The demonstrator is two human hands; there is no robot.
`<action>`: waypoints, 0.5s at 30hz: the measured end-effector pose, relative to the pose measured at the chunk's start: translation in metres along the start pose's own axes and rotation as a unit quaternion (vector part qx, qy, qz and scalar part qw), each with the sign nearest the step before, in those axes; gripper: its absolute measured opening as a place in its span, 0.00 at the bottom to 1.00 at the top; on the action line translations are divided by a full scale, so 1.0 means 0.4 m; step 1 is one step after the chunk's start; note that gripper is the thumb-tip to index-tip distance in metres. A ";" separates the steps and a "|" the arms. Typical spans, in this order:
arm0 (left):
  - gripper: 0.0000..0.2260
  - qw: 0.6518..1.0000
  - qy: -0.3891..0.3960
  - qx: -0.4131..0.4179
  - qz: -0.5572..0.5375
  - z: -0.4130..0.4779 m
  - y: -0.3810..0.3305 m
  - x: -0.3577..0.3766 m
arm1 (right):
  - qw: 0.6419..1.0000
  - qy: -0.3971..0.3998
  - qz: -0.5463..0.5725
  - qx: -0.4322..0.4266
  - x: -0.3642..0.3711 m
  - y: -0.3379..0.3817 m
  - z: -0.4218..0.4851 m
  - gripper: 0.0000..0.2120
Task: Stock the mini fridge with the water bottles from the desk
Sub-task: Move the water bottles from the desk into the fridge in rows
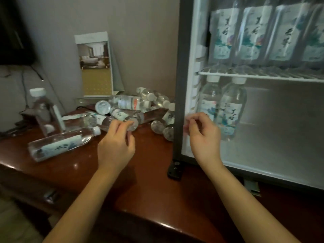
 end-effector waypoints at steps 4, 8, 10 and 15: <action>0.13 0.982 0.122 -0.094 0.109 -0.014 0.243 -0.014 | 0.995 0.099 0.025 -0.023 0.174 0.027 -0.039 0.08; 0.20 0.933 0.259 -0.127 0.215 -0.037 0.440 -0.007 | 0.979 0.198 -0.020 -0.053 0.318 0.005 -0.073 0.07; 0.24 0.928 0.273 -0.099 0.235 -0.047 0.485 -0.005 | 0.969 0.233 -0.058 -0.056 0.354 -0.028 -0.095 0.07; 0.34 0.917 0.284 -0.084 0.269 -0.034 0.517 0.019 | 0.954 0.272 -0.120 -0.041 0.360 -0.073 -0.114 0.08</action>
Point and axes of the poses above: each hand's wrist, its own z-axis towards the middle knuckle, its own x-axis out of the palm, y = z × x, the point moved 6 cm from there along z, towards the middle knuckle, and after that the axes turned 9 degrees about z, right-handed, at the moved point
